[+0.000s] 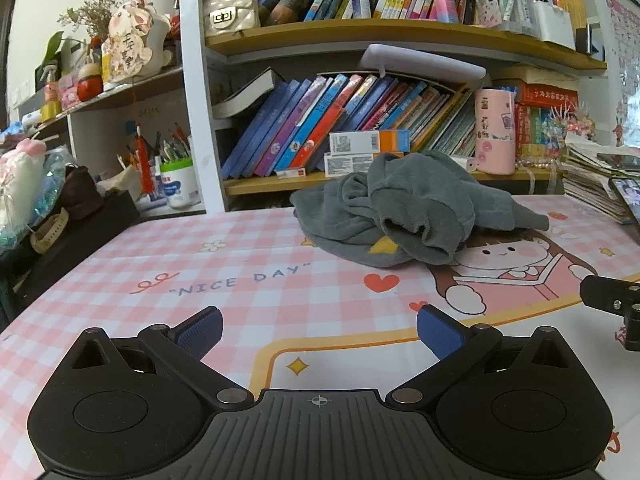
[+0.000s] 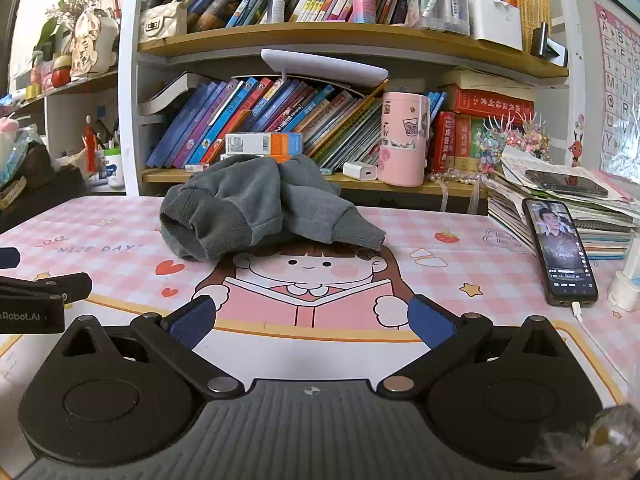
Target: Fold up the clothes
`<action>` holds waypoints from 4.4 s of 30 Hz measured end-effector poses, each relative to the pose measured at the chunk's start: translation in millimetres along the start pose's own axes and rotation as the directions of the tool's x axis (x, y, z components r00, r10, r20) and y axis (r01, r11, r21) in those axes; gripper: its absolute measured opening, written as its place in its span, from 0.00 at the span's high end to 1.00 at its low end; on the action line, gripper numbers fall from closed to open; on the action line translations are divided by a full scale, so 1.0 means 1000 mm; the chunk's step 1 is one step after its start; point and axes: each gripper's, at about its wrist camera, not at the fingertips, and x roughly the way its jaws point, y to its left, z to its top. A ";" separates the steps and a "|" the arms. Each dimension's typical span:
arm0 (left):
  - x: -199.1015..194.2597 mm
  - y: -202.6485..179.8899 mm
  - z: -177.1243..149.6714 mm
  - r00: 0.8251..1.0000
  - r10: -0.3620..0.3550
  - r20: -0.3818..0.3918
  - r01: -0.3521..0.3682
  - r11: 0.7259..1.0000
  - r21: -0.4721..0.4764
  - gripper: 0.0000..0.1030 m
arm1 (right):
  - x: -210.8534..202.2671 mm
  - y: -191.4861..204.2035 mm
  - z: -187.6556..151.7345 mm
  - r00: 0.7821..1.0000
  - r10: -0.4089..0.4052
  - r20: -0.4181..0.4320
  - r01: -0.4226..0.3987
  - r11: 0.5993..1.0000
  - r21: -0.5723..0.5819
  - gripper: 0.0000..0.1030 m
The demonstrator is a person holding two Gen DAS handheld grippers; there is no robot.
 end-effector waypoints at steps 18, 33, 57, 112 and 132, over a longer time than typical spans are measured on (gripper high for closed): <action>0.003 -0.001 -0.001 1.000 -0.007 0.004 0.008 1.000 -0.004 0.00 | 0.001 0.001 0.000 1.000 -0.001 -0.003 0.001 1.000 -0.001 0.00; 0.003 -0.001 0.000 1.000 -0.008 -0.004 0.008 1.000 -0.006 0.00 | 0.002 0.002 -0.001 1.000 -0.001 0.000 0.001 1.000 0.000 0.00; 0.002 -0.003 0.000 1.000 -0.016 0.002 0.016 1.000 0.001 0.00 | 0.003 0.001 -0.001 1.000 0.000 -0.006 0.000 1.000 0.003 0.00; 0.010 0.012 0.005 0.986 -0.165 0.035 0.167 0.985 -0.046 0.00 | 0.039 0.011 0.024 0.990 0.117 -0.076 -0.122 0.990 -0.068 0.00; 0.091 -0.023 0.050 0.987 -0.157 -0.044 0.158 0.987 0.034 0.00 | 0.116 -0.023 0.052 0.957 0.275 -0.091 -0.275 0.961 0.017 0.00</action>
